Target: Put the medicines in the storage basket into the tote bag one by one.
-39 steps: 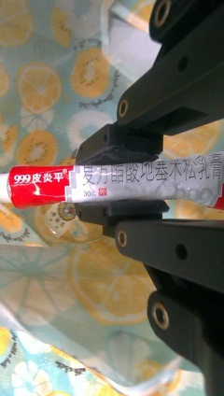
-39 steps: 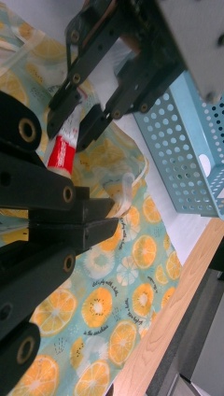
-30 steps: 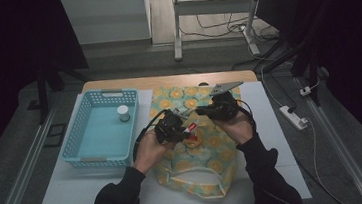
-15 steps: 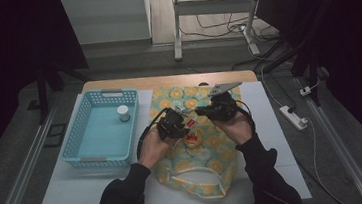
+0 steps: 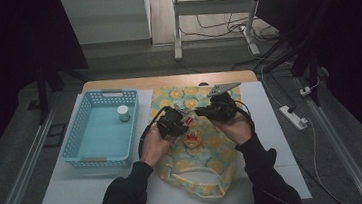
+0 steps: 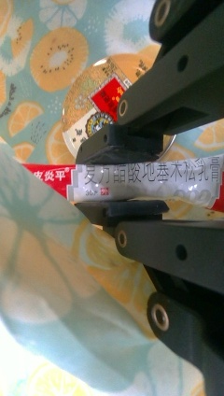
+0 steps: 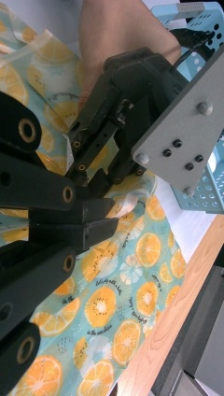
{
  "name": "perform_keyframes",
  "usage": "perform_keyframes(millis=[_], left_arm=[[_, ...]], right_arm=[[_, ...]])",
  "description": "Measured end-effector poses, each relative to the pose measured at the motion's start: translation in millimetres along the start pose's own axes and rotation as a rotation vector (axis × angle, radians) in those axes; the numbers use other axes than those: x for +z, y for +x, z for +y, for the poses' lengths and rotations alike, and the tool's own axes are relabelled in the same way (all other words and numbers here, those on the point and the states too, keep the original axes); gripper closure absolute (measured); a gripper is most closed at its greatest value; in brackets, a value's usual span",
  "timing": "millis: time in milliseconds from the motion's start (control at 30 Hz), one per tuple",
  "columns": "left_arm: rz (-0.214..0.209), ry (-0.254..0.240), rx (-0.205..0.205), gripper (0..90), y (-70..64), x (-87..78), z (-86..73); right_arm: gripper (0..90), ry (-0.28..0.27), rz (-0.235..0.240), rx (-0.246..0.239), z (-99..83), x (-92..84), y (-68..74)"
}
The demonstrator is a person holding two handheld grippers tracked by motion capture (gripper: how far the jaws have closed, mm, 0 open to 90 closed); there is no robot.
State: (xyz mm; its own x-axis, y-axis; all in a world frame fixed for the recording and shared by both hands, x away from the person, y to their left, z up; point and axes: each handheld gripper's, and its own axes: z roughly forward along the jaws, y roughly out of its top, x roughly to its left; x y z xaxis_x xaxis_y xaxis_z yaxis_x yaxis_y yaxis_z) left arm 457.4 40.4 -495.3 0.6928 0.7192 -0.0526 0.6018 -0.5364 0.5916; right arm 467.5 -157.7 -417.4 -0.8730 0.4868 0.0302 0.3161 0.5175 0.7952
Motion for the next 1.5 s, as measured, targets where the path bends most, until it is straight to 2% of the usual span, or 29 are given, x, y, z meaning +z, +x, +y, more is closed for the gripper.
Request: perform_keyframes(millis=[167,400,633,700,767,967,1133,1367,1500], left_arm=[[0.006,-0.014,0.009,68.1,0.2,-4.2,-0.8],[0.002,-0.038,0.022,56.1,-2.7,-13.6,-3.1],[-0.059,-0.063,0.039,41.2,-7.7,-27.5,-6.4],[-0.098,-0.060,0.048,35.6,-7.9,-31.5,-7.1],[-0.113,-0.064,0.049,32.5,-7.7,-36.3,-8.9],[-0.169,-0.091,0.002,26.3,4.0,-49.5,-18.0],[-0.156,-0.093,-0.024,18.8,14.2,-60.0,-24.6],[-0.173,-0.142,-0.077,8.5,34.6,-77.1,-35.5],[-0.164,-0.142,-0.081,4.2,42.5,-83.3,-40.3]], right_arm=[[90.0,0.000,0.000,-0.001,-0.1,0.3,0.1],[90.0,-0.007,-0.002,0.004,-0.1,-1.6,-1.1],[90.0,-0.007,-0.001,0.008,-0.5,-1.5,-1.8],[90.0,-0.007,-0.001,0.007,-0.5,-1.7,-1.9],[90.0,-0.006,0.000,0.008,-0.6,-1.8,-1.9],[90.0,-0.005,0.001,0.006,-0.7,-1.4,-1.9],[90.0,-0.005,0.000,0.007,-0.9,-1.6,-2.3],[90.0,-0.004,-0.001,0.010,-1.0,-1.3,-2.4],[90.0,-0.003,0.000,0.009,-1.1,-1.2,-2.3]])
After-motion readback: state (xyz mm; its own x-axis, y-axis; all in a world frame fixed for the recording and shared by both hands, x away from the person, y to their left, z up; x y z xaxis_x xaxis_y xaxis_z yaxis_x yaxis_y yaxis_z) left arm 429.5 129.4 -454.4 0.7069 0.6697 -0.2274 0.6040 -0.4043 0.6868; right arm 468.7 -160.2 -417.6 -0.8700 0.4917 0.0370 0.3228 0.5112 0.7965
